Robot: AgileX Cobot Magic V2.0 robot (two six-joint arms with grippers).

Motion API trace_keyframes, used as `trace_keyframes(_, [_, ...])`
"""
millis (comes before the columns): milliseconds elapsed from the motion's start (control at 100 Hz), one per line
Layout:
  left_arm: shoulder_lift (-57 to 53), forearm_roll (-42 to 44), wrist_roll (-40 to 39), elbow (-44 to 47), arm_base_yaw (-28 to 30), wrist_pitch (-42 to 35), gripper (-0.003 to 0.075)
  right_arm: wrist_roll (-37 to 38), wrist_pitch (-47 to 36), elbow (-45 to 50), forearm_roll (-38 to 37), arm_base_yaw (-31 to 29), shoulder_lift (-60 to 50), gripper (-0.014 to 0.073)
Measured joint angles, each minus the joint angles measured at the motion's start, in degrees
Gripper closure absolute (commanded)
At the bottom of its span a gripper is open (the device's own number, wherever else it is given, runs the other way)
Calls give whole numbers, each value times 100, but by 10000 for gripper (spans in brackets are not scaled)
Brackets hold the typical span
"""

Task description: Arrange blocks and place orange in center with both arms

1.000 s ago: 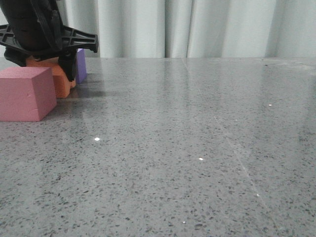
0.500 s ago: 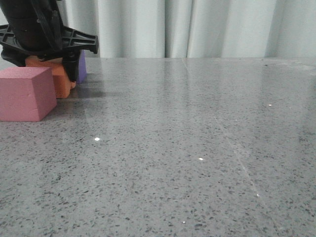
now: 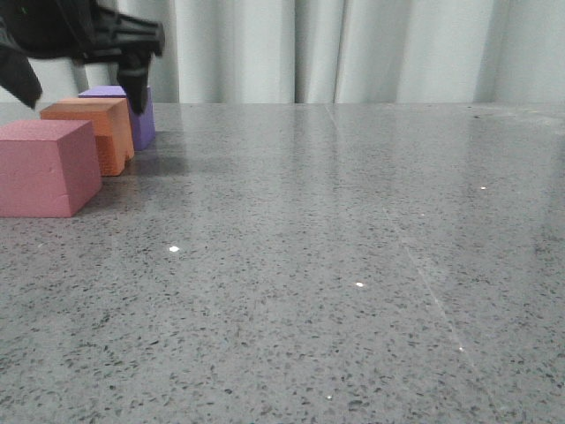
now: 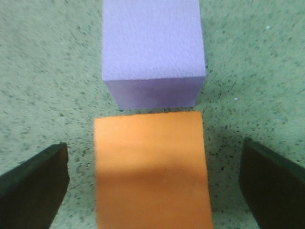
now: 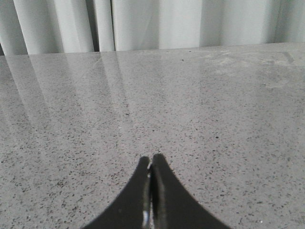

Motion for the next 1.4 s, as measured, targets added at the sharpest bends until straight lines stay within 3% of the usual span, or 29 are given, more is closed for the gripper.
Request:
trace_keyframes(330, [-1708,258,371,542,0,46,29,0,0,0,0,0,0,662])
trace_keyframes(770, [-4915,437,416,3187,0,-349,55,0,0,0,0,0,0,662])
trace_keyframes(860, [-5565,487,416,3769,0,-395,120,0,0,0,0,0,0,662])
trace_keyframes(930, [-6011,513,416,4164,0,-395,217,0,0,0,0,0,0,662])
trace_keyframes(1150, [-6960,521,420,4951,0,-395,739,0,0,0,0,0,0,662])
trace_keyframes(1400, [-7160,557,420,5032,0,-412,739,0,0,0,0,0,0,662])
